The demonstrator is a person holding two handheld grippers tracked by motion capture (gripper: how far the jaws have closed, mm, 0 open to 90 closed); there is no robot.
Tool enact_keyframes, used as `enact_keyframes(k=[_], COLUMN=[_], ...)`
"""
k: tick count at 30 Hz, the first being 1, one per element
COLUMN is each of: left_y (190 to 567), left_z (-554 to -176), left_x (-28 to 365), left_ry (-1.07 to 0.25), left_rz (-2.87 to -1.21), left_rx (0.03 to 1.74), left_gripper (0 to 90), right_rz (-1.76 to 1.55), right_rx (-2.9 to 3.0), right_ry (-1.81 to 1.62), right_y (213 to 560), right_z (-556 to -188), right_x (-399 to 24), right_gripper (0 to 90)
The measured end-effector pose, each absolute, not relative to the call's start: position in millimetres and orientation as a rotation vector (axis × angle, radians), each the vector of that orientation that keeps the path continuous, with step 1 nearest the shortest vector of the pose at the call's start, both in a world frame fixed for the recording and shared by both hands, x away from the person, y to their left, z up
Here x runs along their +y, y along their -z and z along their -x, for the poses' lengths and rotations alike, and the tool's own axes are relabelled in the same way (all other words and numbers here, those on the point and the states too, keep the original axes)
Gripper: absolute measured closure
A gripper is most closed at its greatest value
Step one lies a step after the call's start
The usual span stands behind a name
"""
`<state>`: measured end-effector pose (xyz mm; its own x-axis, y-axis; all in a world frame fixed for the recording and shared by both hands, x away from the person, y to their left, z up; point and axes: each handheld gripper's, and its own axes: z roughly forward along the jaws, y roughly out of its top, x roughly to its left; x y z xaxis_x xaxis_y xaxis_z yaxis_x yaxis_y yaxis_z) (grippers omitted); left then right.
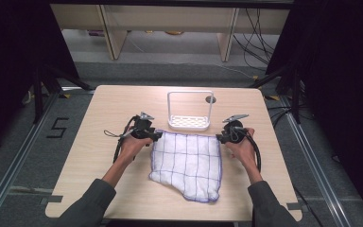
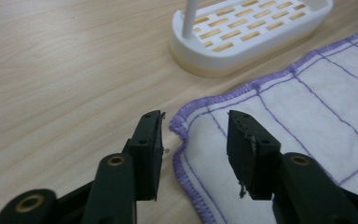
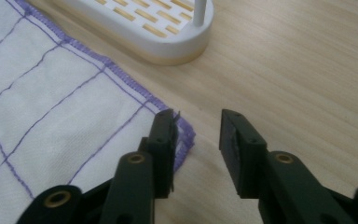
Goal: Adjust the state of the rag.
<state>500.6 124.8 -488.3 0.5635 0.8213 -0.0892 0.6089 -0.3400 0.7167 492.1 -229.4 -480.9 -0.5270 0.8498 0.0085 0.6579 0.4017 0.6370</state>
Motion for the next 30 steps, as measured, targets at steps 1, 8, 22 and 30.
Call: enact_keyframes(k=[1,8,22,30], left_y=[489,503,503,476], left_z=[-502,-512,-512,-500], left_x=[126,128,112,125], left_ry=[-0.371,-0.357,-0.343,-0.328], left_rz=[-2.067,-2.032,-2.09,-2.076], left_rx=[1.153,1.273,1.102,1.038], left_gripper=[50.9,41.3,84.4,87.4], right_rz=[-1.292,-1.325,-1.345,-1.288], right_rx=[2.354,2.371,2.425,2.425], right_ry=[-0.85,-0.819,-0.85,-0.941], right_y=[481,488,494,471], right_z=[-494,-502,-505,-493], right_x=[-229,-222,-218,-226], right_gripper=[61.9,56.5,86.2,88.5])
